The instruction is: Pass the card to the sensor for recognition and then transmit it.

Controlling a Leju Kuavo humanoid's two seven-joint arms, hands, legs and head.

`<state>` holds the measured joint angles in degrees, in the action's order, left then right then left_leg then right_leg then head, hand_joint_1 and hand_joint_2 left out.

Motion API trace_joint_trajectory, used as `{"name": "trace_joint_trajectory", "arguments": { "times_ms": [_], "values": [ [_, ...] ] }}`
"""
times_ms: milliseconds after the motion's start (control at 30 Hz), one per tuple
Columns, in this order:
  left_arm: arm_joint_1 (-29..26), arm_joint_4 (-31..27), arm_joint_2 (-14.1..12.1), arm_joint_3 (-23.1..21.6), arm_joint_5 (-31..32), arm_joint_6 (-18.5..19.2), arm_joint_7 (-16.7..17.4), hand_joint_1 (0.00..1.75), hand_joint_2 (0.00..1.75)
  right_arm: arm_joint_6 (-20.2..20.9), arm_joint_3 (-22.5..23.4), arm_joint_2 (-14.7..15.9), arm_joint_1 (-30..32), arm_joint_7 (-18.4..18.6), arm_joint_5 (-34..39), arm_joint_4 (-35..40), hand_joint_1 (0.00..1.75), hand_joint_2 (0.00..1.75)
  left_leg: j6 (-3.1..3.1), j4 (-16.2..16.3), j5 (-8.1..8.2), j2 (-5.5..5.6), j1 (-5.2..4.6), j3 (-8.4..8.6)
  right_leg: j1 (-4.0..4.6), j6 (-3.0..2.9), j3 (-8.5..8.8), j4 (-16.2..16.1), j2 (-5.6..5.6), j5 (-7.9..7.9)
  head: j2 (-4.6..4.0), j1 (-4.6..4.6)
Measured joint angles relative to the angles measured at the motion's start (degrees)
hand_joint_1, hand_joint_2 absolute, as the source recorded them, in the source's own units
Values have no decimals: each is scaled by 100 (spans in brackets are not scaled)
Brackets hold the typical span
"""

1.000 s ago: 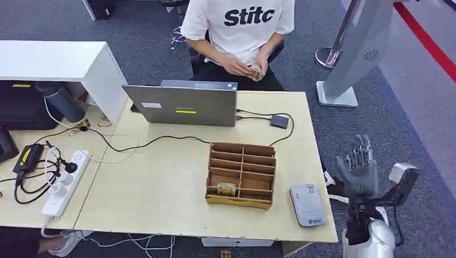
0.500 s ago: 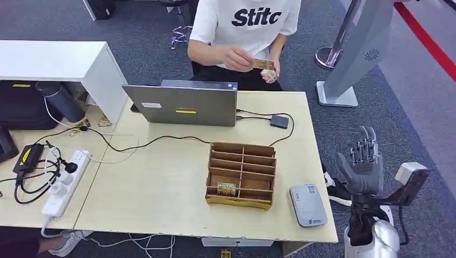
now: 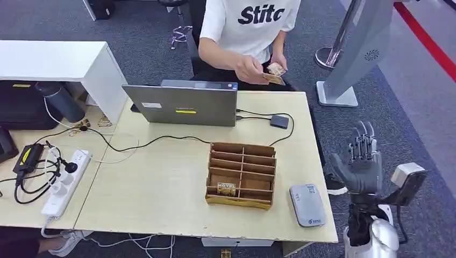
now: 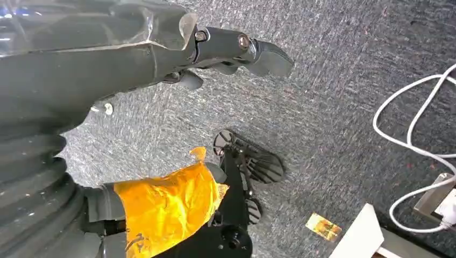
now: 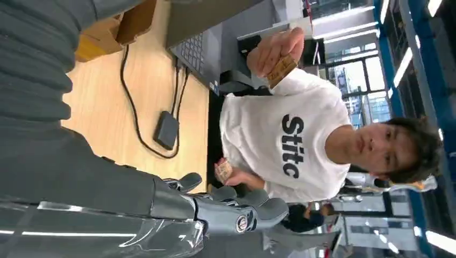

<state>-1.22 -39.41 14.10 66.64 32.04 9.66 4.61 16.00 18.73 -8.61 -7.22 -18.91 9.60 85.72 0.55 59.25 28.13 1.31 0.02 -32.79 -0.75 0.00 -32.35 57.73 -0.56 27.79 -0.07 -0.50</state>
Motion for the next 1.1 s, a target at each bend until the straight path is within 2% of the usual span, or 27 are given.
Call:
{"name": "trace_joint_trajectory", "arguments": {
  "times_ms": [67,100,133,167,200,233,267,300,367,400,433,467,567,600,767,1100],
  "values": [
    [5,-103,42,155,188,166,-44,0,175,76,-129,0,46,-260,-269,151,0,175,0,0,0,0,0,0,0,0,0,0,0,0,0,0],
    [8,-188,94,310,290,308,-42,0,175,40,-305,0,141,-474,-796,408,0,175,0,0,0,0,0,0,0,0,0,0,0,0,0,0],
    [14,-221,94,400,475,514,-44,0,175,-408,-525,0,95,-562,-1539,555,0,175,0,-4,0,-1,0,-22,0,-1,2,8,-2,-1,0,4],
    [25,-163,17,400,730,671,-139,0,175,-1154,-839,-17,-171,-376,-2446,508,0,175,-4,-8,-2,-6,0,-73,0,-3,-6,17,-7,-5,0,4],
    [63,-32,-70,400,884,671,-247,0,175,-1681,-1123,-42,-511,-90,-3230,371,0,175,-9,-9,-6,-23,0,-75,-1,-18,-19,23,-25,-17,0,2],
    [128,198,-184,400,1046,602,-406,0,175,-2249,-1616,-85,-1009,376,-4507,63,0,175,-18,-8,-12,-64,0,-67,-1,-25,-43,23,-61,-25,0,9],
    [210,418,-326,400,1154,509,-542,0,175,-2493,-2199,-122,-1560,746,-6011,-323,0,175,-23,-8,-14,-107,3,-62,-1,-42,-65,22,-99,-40,0,-4],
    [288,578,-451,400,1231,461,-621,0,175,-2562,-2629,-149,-1950,934,-7211,-657,0,175,-33,-7,-21,-121,5,-56,0,-43,-70,22,-108,-46,0,-4],
    [403,878,-603,400,1344,400,-703,0,175,-2651,-3240,-188,-2547,1138,-9095,-1307,0,175,-40,-6,-53,-64,8,-32,3,-40,-64,24,-65,-50,-2,-4],
    [417,999,-669,400,1384,393,-715,0,175,-2667,-3421,-199,-2789,1217,-9571,-1577,0,175,-43,-7,-70,-29,11,-36,5,-40,-67,26,-33,-51,0,-4],
    [415,1113,-746,400,1425,374,-717,0,175,-2662,-3581,-203,-3039,1275,-9751,-1872,0,175,-47,-7,-78,-2,13,-46,6,-45,-71,31,-9,-54,0,-7],
    [407,1196,-774,400,1440,358,-719,0,175,-2660,-3694,-216,-3207,1305,-9546,-2084,0,175,-48,-7,-79,8,13,-50,6,-46,-71,31,1,-55,0,2],
    [403,1409,-868,400,1479,354,-721,0,175,-2654,-3928,-230,-3572,1366,-7978,-2595,0,175,-48,-7,-78,6,12,-62,5,-46,-78,32,-1,-55,0,4],
    [417,1449,-894,400,1493,354,-726,0,175,-2654,-4009,-236,-3663,1392,-7708,-2737,0,175,-46,-7,-76,5,11,-63,4,-46,-79,30,-1,-55,0,0],
    [428,1600,-968,400,1525,350,-741,0,175,-2665,-4194,-243,-3856,1434,-7576,-3106,0,175,-46,-7,-75,7,9,-66,4,-45,-79,24,2,-55,0,0],
    [428,1696,-1010,400,1528,343,-758,0,175,-2671,-4297,-243,-3883,1438,-7567,-3329,0,175,-45,-6,-75,6,10,-65,4,-45,-80,25,2,-56,0,2]
  ]
}}
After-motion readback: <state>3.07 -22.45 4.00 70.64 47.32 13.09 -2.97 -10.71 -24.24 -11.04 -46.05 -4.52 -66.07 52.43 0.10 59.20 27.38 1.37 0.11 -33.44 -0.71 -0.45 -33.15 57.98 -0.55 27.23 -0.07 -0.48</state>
